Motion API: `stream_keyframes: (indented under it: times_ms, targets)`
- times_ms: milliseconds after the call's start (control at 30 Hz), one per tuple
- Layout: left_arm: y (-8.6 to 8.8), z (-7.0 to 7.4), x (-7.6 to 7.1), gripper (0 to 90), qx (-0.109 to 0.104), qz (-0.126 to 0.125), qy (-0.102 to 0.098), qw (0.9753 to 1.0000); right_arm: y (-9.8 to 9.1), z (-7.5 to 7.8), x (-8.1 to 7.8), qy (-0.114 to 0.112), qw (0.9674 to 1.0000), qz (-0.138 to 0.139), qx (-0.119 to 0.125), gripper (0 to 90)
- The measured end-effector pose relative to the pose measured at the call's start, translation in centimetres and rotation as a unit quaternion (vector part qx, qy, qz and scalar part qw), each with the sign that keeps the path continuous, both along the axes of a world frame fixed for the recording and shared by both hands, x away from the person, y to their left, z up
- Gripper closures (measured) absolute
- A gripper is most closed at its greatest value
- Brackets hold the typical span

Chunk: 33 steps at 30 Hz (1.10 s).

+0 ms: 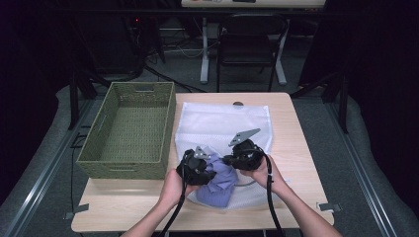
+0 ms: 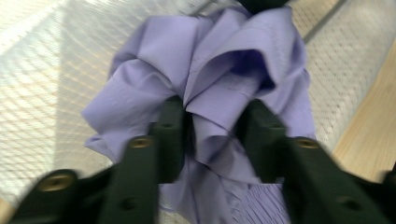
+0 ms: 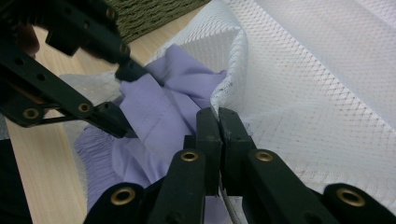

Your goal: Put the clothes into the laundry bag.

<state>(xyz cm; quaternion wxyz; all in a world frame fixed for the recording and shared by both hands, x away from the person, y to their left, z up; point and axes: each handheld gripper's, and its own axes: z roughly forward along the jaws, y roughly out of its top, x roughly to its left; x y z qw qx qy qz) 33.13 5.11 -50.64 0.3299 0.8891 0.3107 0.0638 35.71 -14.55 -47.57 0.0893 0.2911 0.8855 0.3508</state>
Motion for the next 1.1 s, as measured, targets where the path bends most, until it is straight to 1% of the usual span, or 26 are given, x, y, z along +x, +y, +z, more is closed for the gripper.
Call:
stream_keyframes:
  times_ms: [100,167,200,267,300,333,400,433,500,567,600,633,667,700,767,800,833,867,900,967,1033,1100]
  targets:
    - [-0.5,0.1,-0.4,79.8,0.002,-0.015,-0.002,0.9999,0.1,0.2,-0.1,-0.006,1.0,0.001,0.003,88.6]
    - [-0.8,0.1,-0.4,81.8,-0.006,-0.02,0.003,0.9998,0.1,0.4,-0.3,-0.009,0.9999,0.001,0.008,88.6]
    - [-1.0,0.1,-0.4,82.3,-0.005,-0.023,0.005,0.9997,0.1,0.6,-0.4,-0.01,0.9999,0.002,0.01,88.6]
    - [-1.4,0.2,-0.4,82.4,-0.007,-0.022,0.0,0.9997,0.1,0.9,-0.6,-0.015,0.9998,0.002,0.015,88.6]
    - [-1.4,0.3,-0.2,82.7,-0.01,-0.024,0.0,0.9997,0.1,1.0,-0.6,-0.014,0.9997,0.004,0.02,88.5]
    - [-1.6,0.3,-0.1,82.7,-0.016,-0.021,0.0,0.9997,0.0,1.2,-0.7,-0.015,0.9996,0.003,0.024,88.6]
    - [-1.7,0.4,0.3,82.9,-0.033,-0.02,0.007,0.9992,-0.2,1.5,-0.8,-0.017,0.9994,0.004,0.031,88.6]
    - [-1.8,0.4,0.4,82.8,-0.037,-0.019,0.008,0.9991,-0.3,1.7,-0.8,-0.017,0.9992,0.005,0.036,88.6]
    - [-2.0,0.3,0.6,81.3,-0.032,-0.013,-0.002,0.9994,-0.4,1.7,-0.8,-0.015,0.9993,0.003,0.035,88.5]
    - [-1.9,0.0,0.7,76.7,-0.021,-0.001,-0.014,0.9997,-0.6,1.3,-0.6,-0.008,0.9995,0.004,0.03,88.5]
    - [-1.8,-0.1,0.7,73.8,-0.02,0.003,-0.017,0.9997,-0.6,0.9,-0.5,-0.005,0.9997,0.002,0.025,88.4]
    - [-1.7,-0.1,0.7,69.3,-0.017,0.008,-0.014,0.9997,-0.6,0.6,-0.5,0.001,0.9998,0.0,0.018,88.4]
    - [-1.5,-0.1,0.7,65.2,-0.017,0.007,-0.014,0.9997,-0.6,0.2,-0.4,0.004,0.9999,0.001,0.013,88.4]
    - [-1.4,0.0,0.5,62.7,-0.015,0.01,-0.018,0.9997,-0.7,0.0,-0.4,0.004,1.0,0.001,0.007,88.3]
    - [-1.0,0.4,0.1,52.2,-0.009,0.014,-0.022,0.9996,-0.8,-0.1,-0.5,0.005,1.0,-0.002,0.005,88.2]
    - [-0.8,0.6,-0.2,49.4,-0.008,0.016,-0.025,0.9995,-0.9,-0.1,-0.5,0.004,1.0,-0.004,0.007,88.2]
    - [-0.5,0.9,-0.5,45.9,-0.006,0.024,-0.031,0.9992,-1.0,0.0,-0.5,0.002,1.0,-0.004,0.007,88.2]
    - [-0.2,1.0,-0.8,41.2,-0.005,0.025,-0.033,0.9991,-1.2,0.0,-0.4,0.002,1.0,-0.004,0.008,88.2]
    - [0.1,1.2,-1.1,39.0,-0.003,0.027,-0.034,0.9991,-1.2,0.0,-0.4,0.003,0.9999,-0.006,0.01,88.2]
    - [0.7,1.4,-1.7,35.4,-0.011,0.03,-0.03,0.999,-1.4,-0.1,-0.4,0.005,0.9999,-0.007,0.008,88.1]
    - [0.8,1.3,-2.0,34.2,-0.005,0.027,-0.03,0.9992,-1.4,-0.1,-0.4,0.004,0.9999,-0.008,0.009,88.1]
    - [0.6,0.9,-1.9,33.6,0.002,0.028,-0.024,0.9993,-1.3,-0.2,-0.3,0.004,0.9999,-0.007,0.009,88.1]
